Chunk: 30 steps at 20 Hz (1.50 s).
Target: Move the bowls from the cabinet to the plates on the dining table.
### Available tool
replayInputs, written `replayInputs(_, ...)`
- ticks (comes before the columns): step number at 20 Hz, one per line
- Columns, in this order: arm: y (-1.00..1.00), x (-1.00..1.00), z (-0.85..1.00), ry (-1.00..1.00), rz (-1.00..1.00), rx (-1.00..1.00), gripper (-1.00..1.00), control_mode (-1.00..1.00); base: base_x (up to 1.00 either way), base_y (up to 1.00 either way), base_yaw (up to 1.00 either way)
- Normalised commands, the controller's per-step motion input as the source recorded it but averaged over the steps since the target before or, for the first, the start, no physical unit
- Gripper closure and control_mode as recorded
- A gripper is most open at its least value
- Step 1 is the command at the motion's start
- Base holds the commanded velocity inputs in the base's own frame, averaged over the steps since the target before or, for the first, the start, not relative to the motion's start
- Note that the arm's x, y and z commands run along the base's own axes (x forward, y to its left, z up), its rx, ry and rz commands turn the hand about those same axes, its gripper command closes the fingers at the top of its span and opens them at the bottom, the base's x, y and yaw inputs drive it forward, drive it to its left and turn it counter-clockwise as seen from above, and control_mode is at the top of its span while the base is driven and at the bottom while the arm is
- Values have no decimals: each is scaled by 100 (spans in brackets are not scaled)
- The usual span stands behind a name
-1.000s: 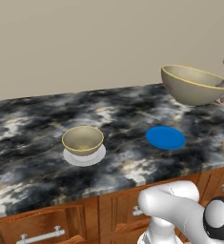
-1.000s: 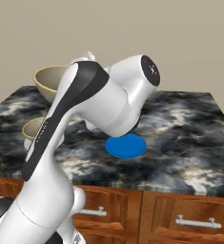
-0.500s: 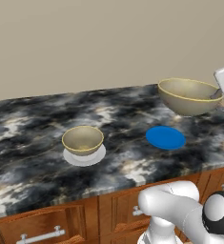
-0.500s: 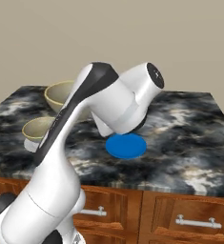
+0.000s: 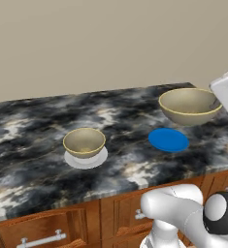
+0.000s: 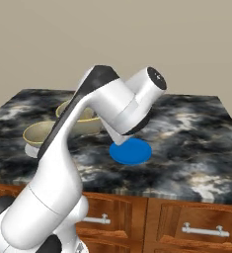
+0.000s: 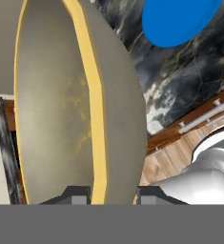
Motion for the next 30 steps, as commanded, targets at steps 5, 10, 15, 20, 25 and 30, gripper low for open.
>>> replayInputs(5,-19,26,-27,-1,0,-6,100,-100,0,0,0)
replayInputs(10,-20,31,-20,0,-2,2,100,-100,0,0,0)
replayInputs(15,-14,35,-19,2,-4,5,100,-100,0,0,0)
replayInputs(20,-11,29,-19,4,-5,1,100,-100,0,0,0)
replayInputs(25,-13,20,-24,6,-5,0,100,-100,0,0,0)
replayInputs(30,-3,10,-32,1,-4,0,100,-100,0,0,0)
